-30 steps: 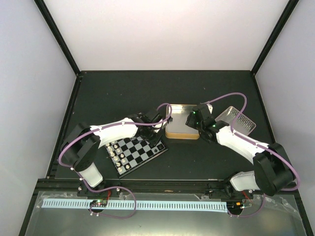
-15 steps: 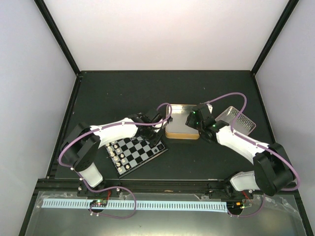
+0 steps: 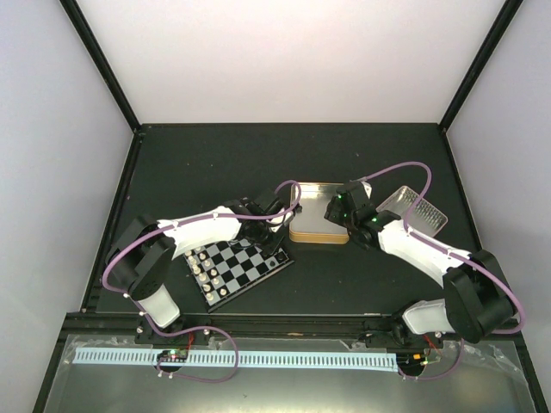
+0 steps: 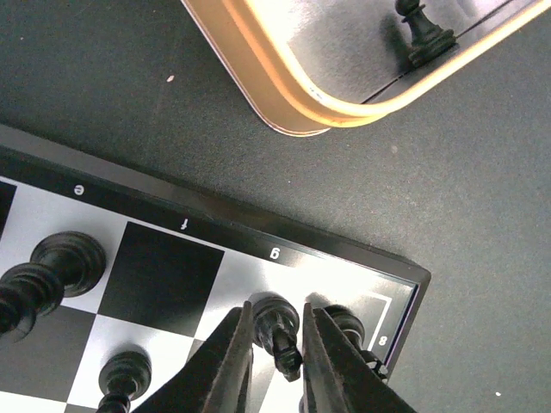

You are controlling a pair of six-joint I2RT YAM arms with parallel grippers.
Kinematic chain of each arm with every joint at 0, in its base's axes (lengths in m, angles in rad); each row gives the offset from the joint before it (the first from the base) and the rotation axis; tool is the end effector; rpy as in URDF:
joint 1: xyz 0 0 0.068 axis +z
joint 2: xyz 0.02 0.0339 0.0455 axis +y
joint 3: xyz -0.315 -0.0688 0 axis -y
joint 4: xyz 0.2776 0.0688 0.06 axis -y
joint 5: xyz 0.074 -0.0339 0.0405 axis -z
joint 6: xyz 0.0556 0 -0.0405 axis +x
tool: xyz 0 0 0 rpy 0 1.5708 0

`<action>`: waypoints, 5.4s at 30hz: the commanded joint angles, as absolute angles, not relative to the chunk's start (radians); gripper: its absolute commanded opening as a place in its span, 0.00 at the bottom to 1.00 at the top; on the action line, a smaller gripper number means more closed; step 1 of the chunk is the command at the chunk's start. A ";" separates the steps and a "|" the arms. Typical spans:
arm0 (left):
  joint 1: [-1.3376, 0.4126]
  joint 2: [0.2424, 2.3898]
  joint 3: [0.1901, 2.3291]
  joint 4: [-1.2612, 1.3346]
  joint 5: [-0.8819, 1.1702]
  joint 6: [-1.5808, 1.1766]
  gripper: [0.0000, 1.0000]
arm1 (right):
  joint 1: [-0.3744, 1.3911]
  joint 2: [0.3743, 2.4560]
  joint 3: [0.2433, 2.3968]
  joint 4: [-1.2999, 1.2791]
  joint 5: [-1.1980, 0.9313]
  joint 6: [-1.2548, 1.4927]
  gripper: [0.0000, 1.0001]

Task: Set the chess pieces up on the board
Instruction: Place the chess piece on the chessboard, then pick up the chess piece from the storage box, then place the chess piece on the chessboard.

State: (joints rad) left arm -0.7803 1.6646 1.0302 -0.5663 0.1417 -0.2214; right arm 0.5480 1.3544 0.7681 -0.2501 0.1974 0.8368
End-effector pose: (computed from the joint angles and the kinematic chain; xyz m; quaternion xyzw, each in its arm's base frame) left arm 0.2470 -0.2556 0.1906 0.2830 0.9388 -0.1492 0.1276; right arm 0.2643 0.1485 0.2221 0.1687 0.9140 0.1573 0.3337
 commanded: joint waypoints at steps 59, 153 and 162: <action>-0.567 1.157 0.885 -0.353 0.142 -0.438 0.40 | 0.601 2.037 1.355 -0.451 0.004 0.455 0.27; -0.644 1.180 0.885 -0.373 0.143 -0.343 0.02 | 0.613 1.121 0.734 0.107 -0.114 0.477 0.70; -0.744 1.306 0.827 -0.259 0.038 -0.377 0.02 | 0.609 1.114 0.712 0.064 0.044 0.522 0.70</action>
